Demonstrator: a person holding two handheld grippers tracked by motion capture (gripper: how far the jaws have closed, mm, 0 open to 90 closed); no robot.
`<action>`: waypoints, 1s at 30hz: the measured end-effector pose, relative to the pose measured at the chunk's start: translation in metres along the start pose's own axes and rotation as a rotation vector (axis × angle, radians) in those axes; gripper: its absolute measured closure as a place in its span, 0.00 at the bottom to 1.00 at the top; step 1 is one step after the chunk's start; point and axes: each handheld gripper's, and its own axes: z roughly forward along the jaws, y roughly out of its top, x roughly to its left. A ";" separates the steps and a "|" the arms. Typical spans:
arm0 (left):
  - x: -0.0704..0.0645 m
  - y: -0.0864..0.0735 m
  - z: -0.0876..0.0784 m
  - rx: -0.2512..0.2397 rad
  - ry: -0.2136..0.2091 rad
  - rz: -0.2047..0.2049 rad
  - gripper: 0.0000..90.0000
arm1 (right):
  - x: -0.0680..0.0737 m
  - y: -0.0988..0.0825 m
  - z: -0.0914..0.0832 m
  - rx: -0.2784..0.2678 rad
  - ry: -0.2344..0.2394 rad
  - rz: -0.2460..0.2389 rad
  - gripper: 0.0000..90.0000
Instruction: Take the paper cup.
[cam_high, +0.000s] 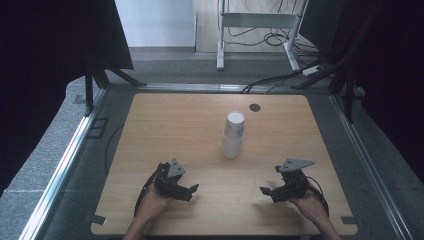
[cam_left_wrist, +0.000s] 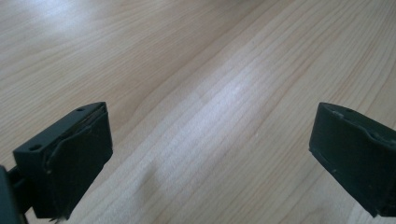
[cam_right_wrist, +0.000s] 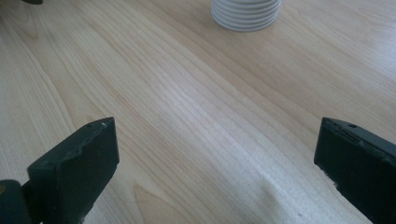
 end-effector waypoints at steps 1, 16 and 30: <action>0.000 0.001 0.000 -0.001 -0.002 0.004 0.00 | -0.001 0.001 0.000 -0.001 0.001 -0.002 0.00; 0.002 0.025 0.003 0.008 0.003 0.019 0.01 | -0.010 0.018 -0.002 -0.012 0.005 0.017 0.00; 0.002 0.057 0.019 0.016 -0.037 0.035 0.01 | -0.015 0.049 -0.001 -0.011 -0.002 -0.009 0.03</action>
